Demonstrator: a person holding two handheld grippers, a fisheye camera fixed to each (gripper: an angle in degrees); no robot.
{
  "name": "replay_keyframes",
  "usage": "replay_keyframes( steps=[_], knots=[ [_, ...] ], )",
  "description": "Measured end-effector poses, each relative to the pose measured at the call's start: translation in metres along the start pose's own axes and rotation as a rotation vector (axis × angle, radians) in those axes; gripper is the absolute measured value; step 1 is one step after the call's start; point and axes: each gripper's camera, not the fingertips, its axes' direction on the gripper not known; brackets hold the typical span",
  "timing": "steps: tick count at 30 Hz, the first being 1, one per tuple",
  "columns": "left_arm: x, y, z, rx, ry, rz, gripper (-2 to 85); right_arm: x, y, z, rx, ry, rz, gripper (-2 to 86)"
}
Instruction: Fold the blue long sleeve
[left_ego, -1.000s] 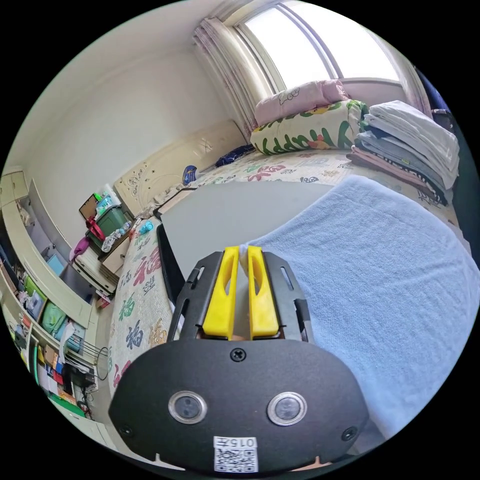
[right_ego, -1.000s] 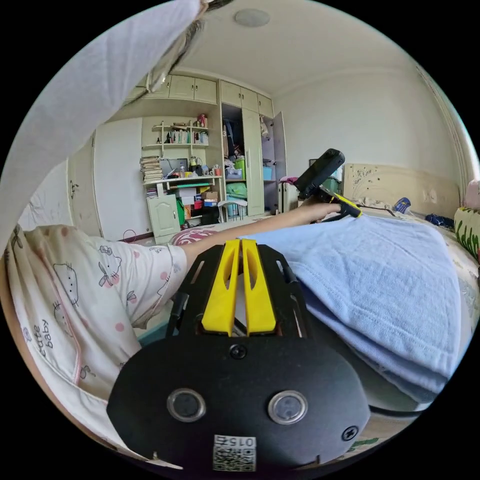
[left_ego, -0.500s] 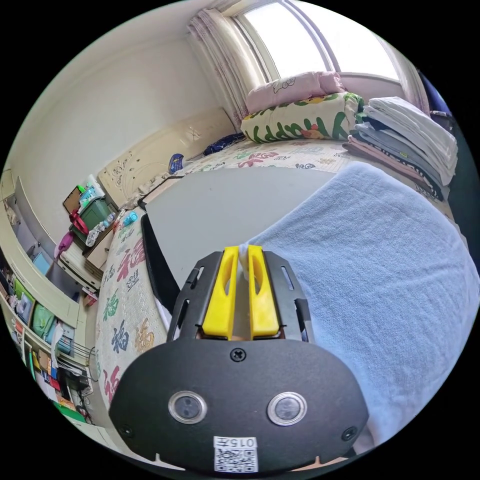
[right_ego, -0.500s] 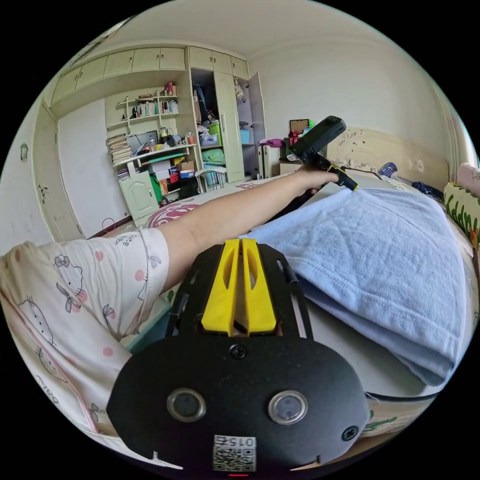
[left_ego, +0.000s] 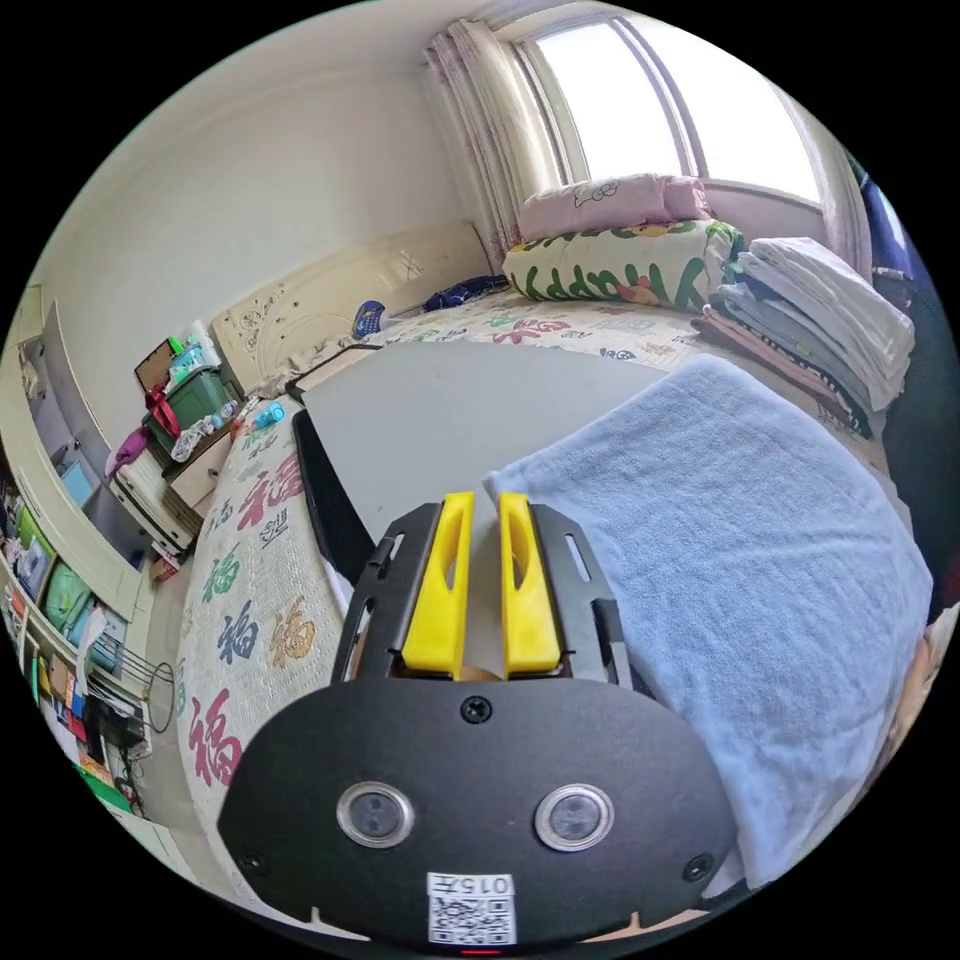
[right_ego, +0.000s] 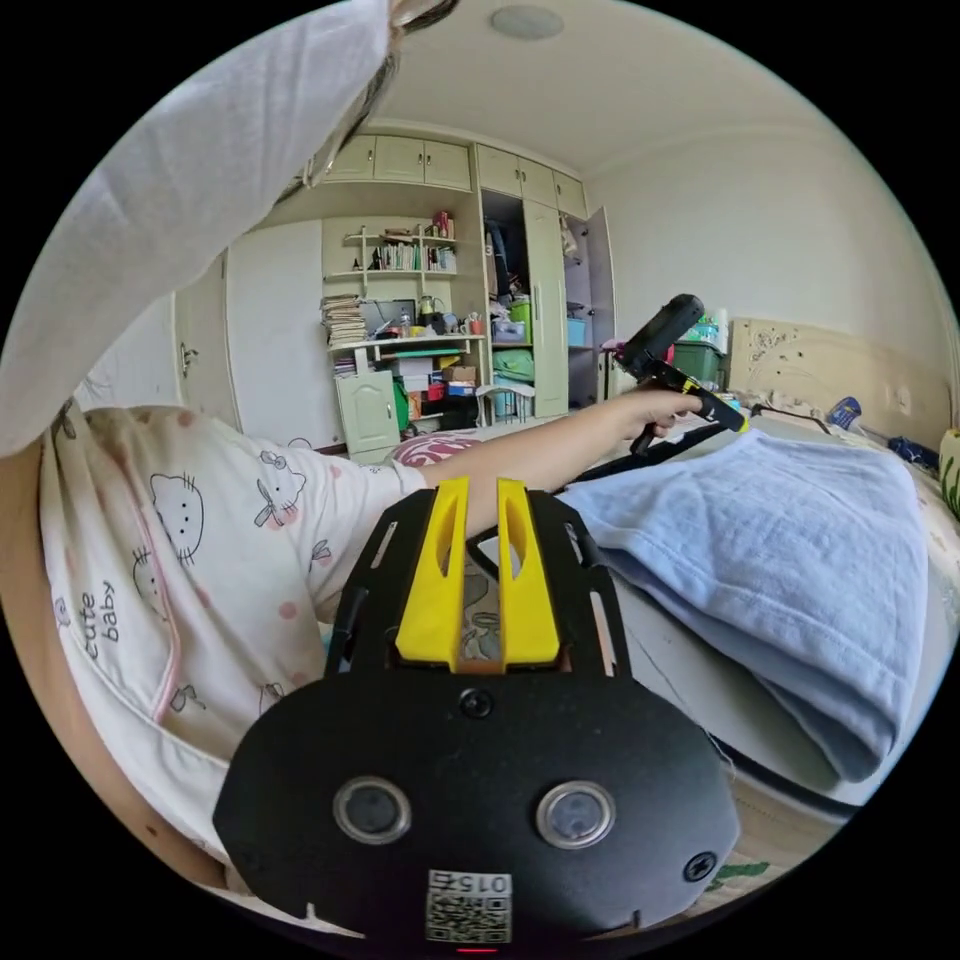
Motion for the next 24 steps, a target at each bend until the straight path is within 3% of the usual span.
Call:
replay_keyframes(
  steps=[7,12,17,20,24],
  knots=[
    [-0.031,0.001,-0.002,0.076,0.267,-0.074,8.3,0.044,-0.054,-0.046,-0.075,0.308,-0.125,5.6],
    [-0.005,-0.008,-0.008,0.071,0.369,0.109,8.4,0.120,-0.143,-0.068,-0.037,0.294,-0.118,1.0],
    [0.070,0.012,-0.007,-0.023,0.542,0.555,8.1,0.262,-0.231,0.078,-0.325,0.159,0.094,6.2],
    [0.087,0.012,0.002,-0.010,0.571,0.612,8.5,0.330,-0.248,0.177,-0.475,0.183,0.231,10.0],
    [0.098,-0.003,0.038,-0.070,0.663,0.608,9.7,0.374,-0.258,0.266,-0.537,0.269,0.293,11.5]
  ],
)
